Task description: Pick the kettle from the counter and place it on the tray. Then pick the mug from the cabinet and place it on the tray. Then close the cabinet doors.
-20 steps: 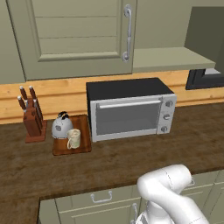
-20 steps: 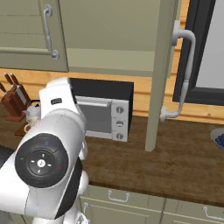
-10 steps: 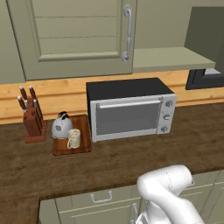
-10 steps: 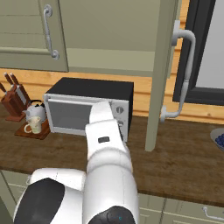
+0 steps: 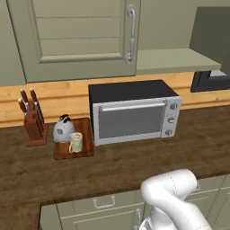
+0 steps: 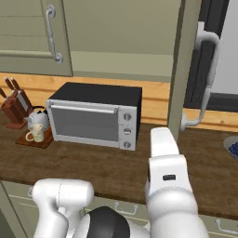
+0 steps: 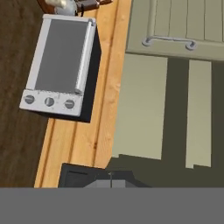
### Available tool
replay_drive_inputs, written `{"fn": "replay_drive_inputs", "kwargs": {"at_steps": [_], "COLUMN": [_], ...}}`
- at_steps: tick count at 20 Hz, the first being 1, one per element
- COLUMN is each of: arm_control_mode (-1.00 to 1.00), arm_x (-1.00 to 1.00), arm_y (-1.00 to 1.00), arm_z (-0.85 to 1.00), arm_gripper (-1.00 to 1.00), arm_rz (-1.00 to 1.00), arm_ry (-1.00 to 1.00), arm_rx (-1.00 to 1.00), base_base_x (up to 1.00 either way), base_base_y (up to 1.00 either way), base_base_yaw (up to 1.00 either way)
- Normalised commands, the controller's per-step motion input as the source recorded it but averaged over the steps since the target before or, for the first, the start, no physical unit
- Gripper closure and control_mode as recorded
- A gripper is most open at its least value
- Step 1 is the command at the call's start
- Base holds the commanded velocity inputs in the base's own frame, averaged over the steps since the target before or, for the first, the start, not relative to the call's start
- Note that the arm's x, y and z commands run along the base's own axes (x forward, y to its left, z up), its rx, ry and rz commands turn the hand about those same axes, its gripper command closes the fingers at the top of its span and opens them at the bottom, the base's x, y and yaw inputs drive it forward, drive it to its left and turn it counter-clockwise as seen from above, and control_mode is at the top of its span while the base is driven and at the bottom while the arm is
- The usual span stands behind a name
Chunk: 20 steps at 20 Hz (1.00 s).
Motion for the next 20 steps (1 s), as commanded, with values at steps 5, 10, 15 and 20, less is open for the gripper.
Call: {"fn": "replay_drive_inputs", "kwargs": {"at_steps": [5, 10, 15, 20], "arm_control_mode": [-1.00, -1.00, -1.00, -1.00], "arm_x": [0.00, -0.21, -0.76, -0.96], "arm_y": [-0.81, -0.68, -0.76, -0.87], "arm_z": [-0.18, -0.21, -0.13, -0.04], "arm_gripper": [1.00, 1.00, 1.00, 1.00], "arm_rz": [0.00, 0.00, 0.00, 0.00], "arm_ry": [-0.03, -0.08, -0.16, -0.18], "arm_rx": [0.02, 0.01, 0.00, 0.00], "base_base_x": [0.00, 0.00, 0.00, 0.00], "base_base_y": [0.00, 0.00, 0.00, 0.00], "base_base_yaw": [0.00, 0.00, 0.00, 0.00]}}
